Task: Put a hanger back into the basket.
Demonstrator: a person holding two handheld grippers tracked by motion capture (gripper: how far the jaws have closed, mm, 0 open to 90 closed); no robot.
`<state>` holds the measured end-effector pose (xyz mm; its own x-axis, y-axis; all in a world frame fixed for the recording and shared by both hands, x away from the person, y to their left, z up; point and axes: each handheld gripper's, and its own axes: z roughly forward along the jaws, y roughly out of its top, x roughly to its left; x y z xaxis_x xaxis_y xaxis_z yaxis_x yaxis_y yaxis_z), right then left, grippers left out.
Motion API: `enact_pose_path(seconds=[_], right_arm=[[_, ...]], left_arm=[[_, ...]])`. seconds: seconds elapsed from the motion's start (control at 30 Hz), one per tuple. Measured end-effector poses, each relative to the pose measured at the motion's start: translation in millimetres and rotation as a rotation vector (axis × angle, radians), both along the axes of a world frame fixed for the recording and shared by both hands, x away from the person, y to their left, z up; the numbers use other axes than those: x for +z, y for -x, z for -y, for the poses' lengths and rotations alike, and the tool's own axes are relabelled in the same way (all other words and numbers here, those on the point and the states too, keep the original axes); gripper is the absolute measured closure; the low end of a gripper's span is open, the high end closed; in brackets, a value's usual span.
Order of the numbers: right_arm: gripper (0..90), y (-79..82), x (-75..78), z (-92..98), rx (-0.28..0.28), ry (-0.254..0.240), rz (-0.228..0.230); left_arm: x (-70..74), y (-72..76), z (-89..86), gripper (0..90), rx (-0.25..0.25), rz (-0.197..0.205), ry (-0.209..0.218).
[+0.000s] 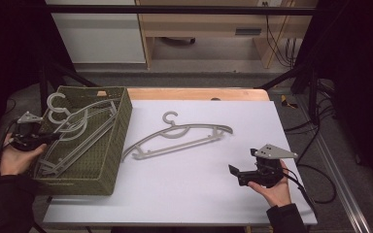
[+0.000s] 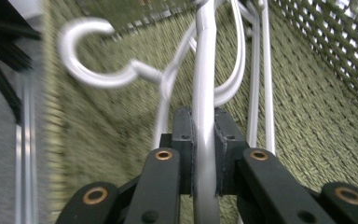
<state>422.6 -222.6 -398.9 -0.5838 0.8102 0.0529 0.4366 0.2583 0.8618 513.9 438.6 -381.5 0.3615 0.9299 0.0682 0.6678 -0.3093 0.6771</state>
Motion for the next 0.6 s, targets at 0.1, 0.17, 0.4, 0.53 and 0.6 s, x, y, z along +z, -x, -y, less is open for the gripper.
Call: enact_pose_path(seconds=[0.1,0.17,0.4,0.53,0.6], right_arm=[[3.8,0.5,0.5,0.5,-0.004,-0.001,0.002],[3.8,0.4,0.7,0.6,-0.007,-0.003,0.002],[3.8,0.4,0.9,0.5,-0.006,-0.002,0.002],[3.8,-0.4,1.1,1.2,-0.001,0.000,0.006],[3.8,-1.0,1.2,1.3,-0.003,-0.005,0.006]], left_arm=[[-6.9,-2.5,-0.3,80.9,0.017,-0.030,0.011],[-7.5,-3.4,0.5,79.9,0.022,-0.062,-0.011],[5.9,6.3,1.5,60.1,0.023,-0.022,-0.004],[19.2,17.1,8.9,51.6,0.002,0.047,0.057],[25.0,23.3,15.1,47.7,-0.024,0.078,0.086]])
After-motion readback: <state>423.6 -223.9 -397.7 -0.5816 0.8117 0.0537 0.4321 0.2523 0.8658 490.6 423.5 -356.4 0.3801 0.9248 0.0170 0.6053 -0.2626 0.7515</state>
